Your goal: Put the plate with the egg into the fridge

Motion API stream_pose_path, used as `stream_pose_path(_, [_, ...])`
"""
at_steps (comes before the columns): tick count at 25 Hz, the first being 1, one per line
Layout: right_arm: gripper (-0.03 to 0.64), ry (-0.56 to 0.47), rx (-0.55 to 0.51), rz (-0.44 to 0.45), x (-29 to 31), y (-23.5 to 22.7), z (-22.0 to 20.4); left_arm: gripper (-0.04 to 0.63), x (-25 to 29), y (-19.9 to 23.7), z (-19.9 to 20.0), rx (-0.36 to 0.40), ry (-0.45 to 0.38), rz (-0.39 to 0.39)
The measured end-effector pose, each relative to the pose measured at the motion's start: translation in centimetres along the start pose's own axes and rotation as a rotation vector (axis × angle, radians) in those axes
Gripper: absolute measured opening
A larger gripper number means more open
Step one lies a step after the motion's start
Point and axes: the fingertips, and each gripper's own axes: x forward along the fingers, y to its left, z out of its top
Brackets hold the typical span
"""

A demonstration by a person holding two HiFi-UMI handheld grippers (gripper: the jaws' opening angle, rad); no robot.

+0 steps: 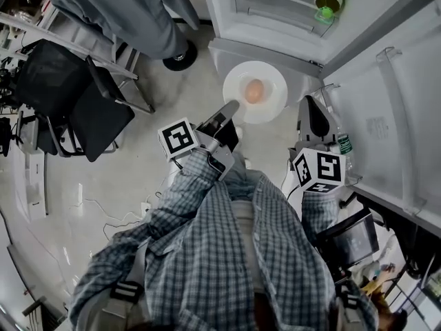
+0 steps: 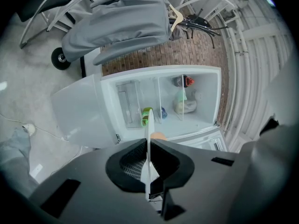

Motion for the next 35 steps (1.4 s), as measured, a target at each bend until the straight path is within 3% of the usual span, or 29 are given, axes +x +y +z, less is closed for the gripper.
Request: stream_pose_path(35, [0.008, -0.003, -0.03, -0.116, 15.6, -2.2, 3.7, 0.02, 12.3, 0.3, 13.5, -0.008, 0.128, -0.064])
